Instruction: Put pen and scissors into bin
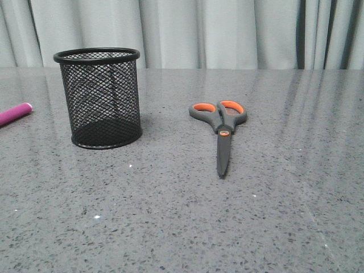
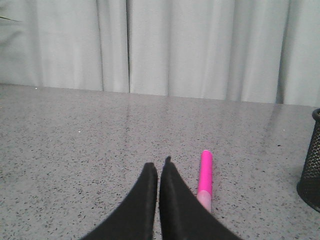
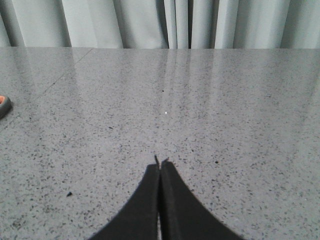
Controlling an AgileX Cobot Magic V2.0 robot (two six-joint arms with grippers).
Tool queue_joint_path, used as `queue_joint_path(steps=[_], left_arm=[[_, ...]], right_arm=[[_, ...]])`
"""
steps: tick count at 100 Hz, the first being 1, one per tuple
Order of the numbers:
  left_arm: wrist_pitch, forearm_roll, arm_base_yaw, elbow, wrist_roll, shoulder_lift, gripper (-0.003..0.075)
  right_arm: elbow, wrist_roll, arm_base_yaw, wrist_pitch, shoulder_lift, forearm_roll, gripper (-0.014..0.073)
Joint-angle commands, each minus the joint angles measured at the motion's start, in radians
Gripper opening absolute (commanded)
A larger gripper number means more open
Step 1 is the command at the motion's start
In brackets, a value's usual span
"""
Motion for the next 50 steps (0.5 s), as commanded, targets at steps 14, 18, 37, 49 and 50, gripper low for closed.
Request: queue_joint_path(steps=[14,18,37,49,50], left_arm=[[-0.080,-0.054,0.000,0.023,-0.008,-0.027,-0.0021],[-0.080,-0.070,0.000,0.023,-0.008,-0.027,-0.0021],[-0.081,-0.220,0.000,0.023,-0.008,-0.027,-0.0021],[-0.091,-0.366,0.000,0.023,-0.008,-0.027,-0.0022],[-0.094,-0.377,0.000,0.023,-0.008,-0.027,-0.0022]], right_arm=[[0.017,0.000,-0.004,-0.167,-0.021,0.093,-0.0076],[0.017,0.000,-0.004,-0.180,-0.021,0.123,-0.0076],[0.017,0.000,-0.004,-0.241,-0.021,0.335,-0.0076],[0.017,0.000,-0.004,-0.255,-0.021,0.427,-0.0076],[0.017,0.000,-0.004,-0.255,-0.021,0.438,-0.0075]])
